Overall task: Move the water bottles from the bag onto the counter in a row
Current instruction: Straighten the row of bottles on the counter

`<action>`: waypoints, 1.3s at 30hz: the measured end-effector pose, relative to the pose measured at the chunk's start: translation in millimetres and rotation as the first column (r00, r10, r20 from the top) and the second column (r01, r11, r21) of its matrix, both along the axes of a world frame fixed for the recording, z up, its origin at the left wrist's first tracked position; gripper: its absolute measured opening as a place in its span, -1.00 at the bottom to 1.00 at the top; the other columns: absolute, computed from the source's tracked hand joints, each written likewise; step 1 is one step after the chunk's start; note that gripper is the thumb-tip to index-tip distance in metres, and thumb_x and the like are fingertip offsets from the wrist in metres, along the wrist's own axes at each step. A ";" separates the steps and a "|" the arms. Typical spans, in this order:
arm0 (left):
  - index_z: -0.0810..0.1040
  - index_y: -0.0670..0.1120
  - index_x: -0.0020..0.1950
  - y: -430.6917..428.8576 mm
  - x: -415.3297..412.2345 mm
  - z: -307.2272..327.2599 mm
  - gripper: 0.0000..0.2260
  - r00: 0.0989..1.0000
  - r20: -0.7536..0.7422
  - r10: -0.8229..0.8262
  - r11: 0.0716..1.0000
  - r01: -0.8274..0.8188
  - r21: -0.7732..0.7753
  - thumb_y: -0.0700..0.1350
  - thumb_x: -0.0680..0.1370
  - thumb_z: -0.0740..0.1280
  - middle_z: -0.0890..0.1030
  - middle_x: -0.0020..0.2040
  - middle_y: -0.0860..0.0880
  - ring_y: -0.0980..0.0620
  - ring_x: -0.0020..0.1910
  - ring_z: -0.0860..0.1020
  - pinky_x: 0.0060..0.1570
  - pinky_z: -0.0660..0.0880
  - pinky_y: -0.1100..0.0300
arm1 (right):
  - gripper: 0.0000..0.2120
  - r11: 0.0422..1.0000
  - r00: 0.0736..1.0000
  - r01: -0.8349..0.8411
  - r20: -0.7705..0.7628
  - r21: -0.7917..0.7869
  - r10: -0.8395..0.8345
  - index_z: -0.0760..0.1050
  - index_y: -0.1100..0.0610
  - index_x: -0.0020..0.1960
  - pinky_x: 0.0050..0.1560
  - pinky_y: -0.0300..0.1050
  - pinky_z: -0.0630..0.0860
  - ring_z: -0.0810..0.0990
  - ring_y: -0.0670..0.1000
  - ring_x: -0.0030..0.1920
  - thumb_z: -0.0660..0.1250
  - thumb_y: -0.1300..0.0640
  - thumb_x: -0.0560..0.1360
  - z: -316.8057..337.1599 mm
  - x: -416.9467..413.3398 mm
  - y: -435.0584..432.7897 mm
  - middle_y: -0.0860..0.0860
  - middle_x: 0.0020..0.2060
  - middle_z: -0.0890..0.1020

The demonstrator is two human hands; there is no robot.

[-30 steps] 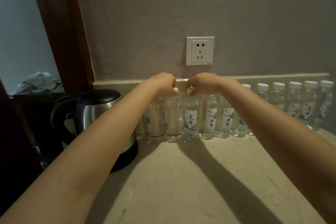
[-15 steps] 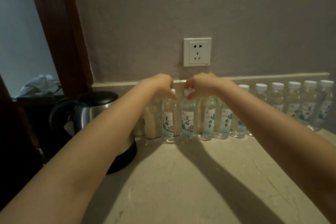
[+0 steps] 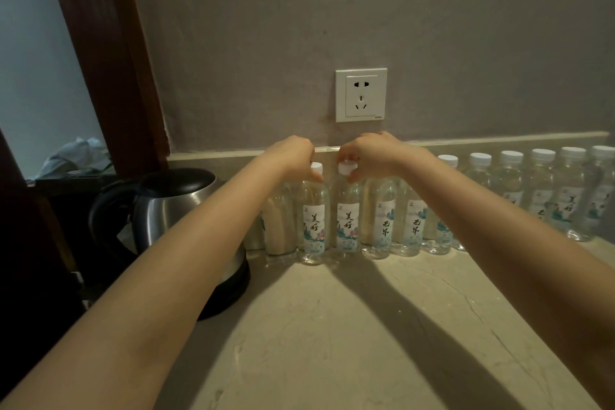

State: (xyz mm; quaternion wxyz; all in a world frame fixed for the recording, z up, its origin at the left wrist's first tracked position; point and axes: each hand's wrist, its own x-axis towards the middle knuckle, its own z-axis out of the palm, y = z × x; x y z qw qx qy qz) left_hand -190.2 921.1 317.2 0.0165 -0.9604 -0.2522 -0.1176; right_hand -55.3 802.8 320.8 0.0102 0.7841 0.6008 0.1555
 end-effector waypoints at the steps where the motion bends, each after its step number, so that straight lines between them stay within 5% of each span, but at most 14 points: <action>1: 0.34 -0.10 -0.39 -0.1 -0.2 0.9 -0.61 1.000 -0.008 0.008 1.000 -0.008 -0.004 0.09 0.45 0.42 0.34 -0.42 -0.01 -0.01 -0.41 0.31 -0.44 0.21 0.17 | -0.54 1.000 1.000 0.005 0.003 0.002 -0.005 0.44 -0.09 0.28 0.10 -0.01 0.31 0.48 0.05 0.19 0.41 -0.06 0.40 -0.5 -1.5 0.3 -0.07 0.14 0.58; 7: 0.53 -0.12 -0.23 -6.5 -8.3 9.0 -0.66 0.998 -0.056 0.025 1.000 -0.025 -0.010 0.17 0.43 0.40 0.48 -0.32 -0.02 -0.03 -0.32 0.44 -0.32 0.36 0.15 | -0.51 0.999 0.998 0.032 0.048 -0.003 -0.031 0.41 -0.10 0.33 0.10 0.01 0.35 0.47 0.08 0.22 0.37 -0.10 0.42 1.0 -10.4 -2.9 -0.06 0.18 0.57; 13: 0.62 -0.08 0.06 22.3 -54.9 55.2 -0.64 0.982 0.168 0.081 0.994 -0.069 -0.079 0.15 0.44 0.41 0.62 -0.04 -0.01 0.03 -0.08 0.56 -0.09 0.52 0.12 | -0.59 0.979 0.995 -0.098 -0.015 0.177 0.102 0.43 -0.01 0.30 0.05 0.01 0.48 0.55 0.09 0.10 0.31 -0.10 0.49 13.4 -35.6 10.8 -0.01 0.10 0.62; 18: 0.60 -0.02 0.13 34.8 -69.0 47.4 -0.62 0.990 -0.093 0.108 0.985 -0.119 -0.127 0.11 0.39 0.47 0.57 0.02 0.05 0.02 0.01 0.54 0.06 0.49 0.10 | -0.64 0.994 0.996 -0.094 0.009 0.055 0.094 0.49 -0.03 0.24 0.04 -0.02 0.47 0.54 0.10 0.13 0.28 -0.12 0.49 16.8 -68.1 39.1 0.00 0.10 0.61; 24: 0.59 -0.04 0.16 34.1 -53.9 28.2 -0.64 0.982 -0.179 0.057 0.992 -0.075 -0.100 0.04 0.41 0.46 0.58 -0.03 0.03 -0.01 -0.05 0.58 0.00 0.52 0.10 | -0.73 0.999 0.999 -0.021 0.030 -0.037 0.023 0.59 -0.01 0.09 0.08 0.01 0.53 0.57 0.09 0.04 0.33 -0.07 0.43 16.7 -68.4 39.0 0.00 0.01 0.64; 28: 0.61 -0.14 -0.06 32.3 -52.9 25.8 -0.74 0.976 -0.211 0.057 0.991 -0.080 -0.104 0.05 0.46 0.41 0.62 -0.17 -0.04 -0.04 -0.21 0.54 -0.25 0.44 0.17 | -0.78 0.999 0.998 0.005 -0.064 -0.035 -0.007 0.62 -0.04 0.02 0.07 0.02 0.55 0.58 0.09 0.01 0.34 -0.02 0.40 16.7 -61.0 35.0 -0.01 -0.03 0.65; 34: 0.48 -0.16 -0.26 17.5 -40.3 20.8 -0.60 0.958 -0.238 0.161 0.986 -0.148 0.073 0.17 0.53 0.28 0.52 -0.34 -0.03 -0.04 -0.32 0.47 -0.27 0.39 0.16 | -0.75 1.000 0.999 -0.020 -0.047 -0.006 0.020 0.62 -0.02 0.06 -0.01 -0.07 0.50 0.57 0.09 0.01 0.37 -0.03 0.40 14.0 -61.3 37.8 0.00 -0.03 0.66; 39: 0.51 -0.18 -0.22 13.5 -36.6 18.7 -0.59 0.966 -0.186 0.181 0.981 -0.163 0.110 0.17 0.52 0.31 0.51 -0.33 -0.05 -0.04 -0.33 0.47 -0.36 0.34 0.17 | -0.65 1.000 1.000 -0.015 -0.021 -0.019 0.014 0.57 -0.01 0.17 0.03 -0.05 0.49 0.56 0.09 0.09 0.40 -0.09 0.41 12.7 -60.7 36.0 0.00 0.05 0.65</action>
